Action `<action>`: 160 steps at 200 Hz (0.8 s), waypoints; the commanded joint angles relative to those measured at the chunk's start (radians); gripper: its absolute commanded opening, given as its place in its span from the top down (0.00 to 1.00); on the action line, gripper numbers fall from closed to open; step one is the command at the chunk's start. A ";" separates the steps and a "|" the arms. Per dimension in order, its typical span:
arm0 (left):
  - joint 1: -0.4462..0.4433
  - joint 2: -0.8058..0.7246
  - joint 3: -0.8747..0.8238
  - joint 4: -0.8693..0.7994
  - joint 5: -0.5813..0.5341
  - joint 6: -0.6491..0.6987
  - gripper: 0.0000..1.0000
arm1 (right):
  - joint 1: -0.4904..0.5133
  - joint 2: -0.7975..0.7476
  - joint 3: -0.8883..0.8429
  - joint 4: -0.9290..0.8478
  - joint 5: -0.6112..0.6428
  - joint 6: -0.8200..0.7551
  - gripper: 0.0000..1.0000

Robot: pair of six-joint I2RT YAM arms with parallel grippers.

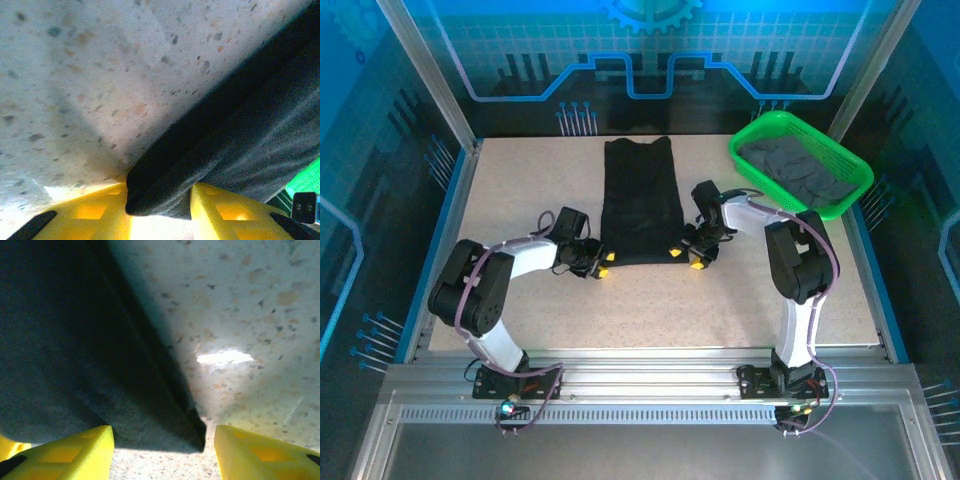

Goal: Fold and stack the t-shirts

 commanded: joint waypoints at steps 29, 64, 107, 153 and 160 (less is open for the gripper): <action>-0.001 0.073 0.085 0.042 -0.050 0.035 0.93 | 0.025 0.054 0.077 -0.038 0.023 0.005 0.58; 0.004 0.021 0.108 -0.043 -0.079 0.095 1.00 | 0.028 0.068 0.151 -0.053 0.062 0.007 0.94; 0.000 -0.101 0.081 -0.199 -0.079 0.205 1.00 | 0.051 -0.070 0.041 -0.063 0.083 0.030 1.00; -0.044 -0.304 -0.075 -0.273 -0.002 0.237 1.00 | 0.151 -0.262 -0.225 -0.010 0.038 0.111 1.00; -0.062 -0.344 -0.094 -0.299 0.006 0.236 1.00 | 0.169 -0.298 -0.254 -0.012 0.032 0.128 1.00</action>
